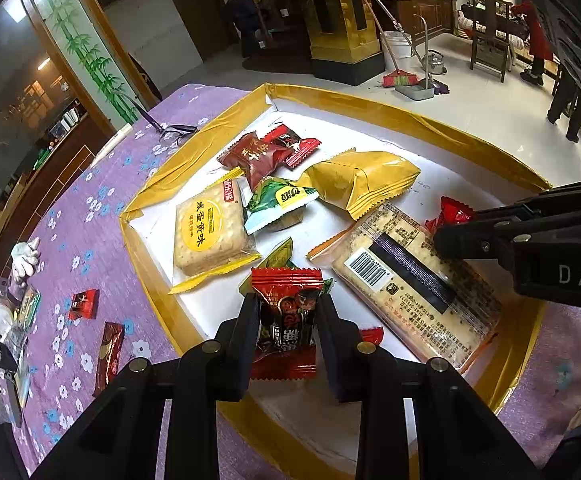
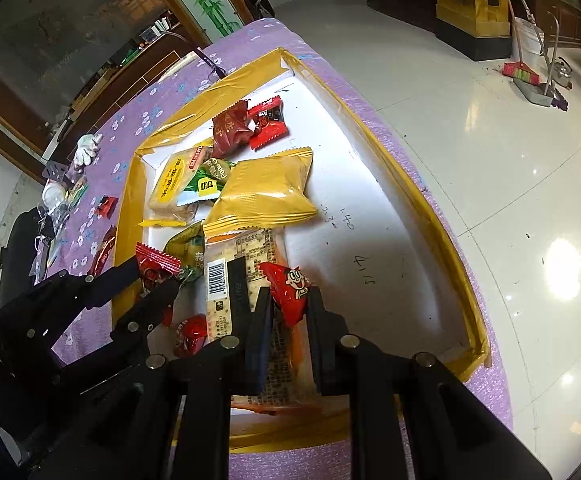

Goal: Organize snacks
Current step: 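Open both grippers to drop the red candies into the tray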

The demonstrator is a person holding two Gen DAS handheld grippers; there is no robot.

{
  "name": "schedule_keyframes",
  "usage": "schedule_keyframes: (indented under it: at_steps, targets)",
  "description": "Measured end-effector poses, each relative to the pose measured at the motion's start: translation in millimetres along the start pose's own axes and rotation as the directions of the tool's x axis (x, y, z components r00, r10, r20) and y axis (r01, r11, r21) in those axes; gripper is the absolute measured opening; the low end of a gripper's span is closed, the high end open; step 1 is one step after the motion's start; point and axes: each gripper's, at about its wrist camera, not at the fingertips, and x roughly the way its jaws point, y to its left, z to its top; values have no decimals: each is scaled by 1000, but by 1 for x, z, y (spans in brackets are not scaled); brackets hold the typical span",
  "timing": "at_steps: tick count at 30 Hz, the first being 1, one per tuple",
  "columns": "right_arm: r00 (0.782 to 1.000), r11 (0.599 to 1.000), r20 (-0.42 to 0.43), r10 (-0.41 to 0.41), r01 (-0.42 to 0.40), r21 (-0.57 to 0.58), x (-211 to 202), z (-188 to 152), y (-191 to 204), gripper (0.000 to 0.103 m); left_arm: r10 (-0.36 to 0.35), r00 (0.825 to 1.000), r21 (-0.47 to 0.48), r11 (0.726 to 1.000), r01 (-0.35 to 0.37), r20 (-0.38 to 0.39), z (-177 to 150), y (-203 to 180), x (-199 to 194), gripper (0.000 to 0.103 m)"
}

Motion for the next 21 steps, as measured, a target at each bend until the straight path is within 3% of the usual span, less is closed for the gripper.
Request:
schedule_keyframes:
  at_steps: [10,13,15,18,21]
  targets:
    - [1000,1000,12,5,-5,2,-4,0,0,18,2,1000,-7,1000,-2,7,3,2,-4,30]
    - [999,1000,35,1,-1,-3,-12,0,3,26,-2,1000,-18,1000,2,7,4,4,-6,31]
    - [998,1000,61,-4,4,-4,-19,0,5,35,-6,1000,-26,1000,6,10,3,6,-8,35]
    - [996,1000,85,-13,13,1,-27,-1,6,38,-14,1000,-37,999,15,27,3,8,-13,47]
    - [995,1000,98,-20,18,15,-31,-1,7,38,-18,999,-46,999,20,47,1,12,-20,51]
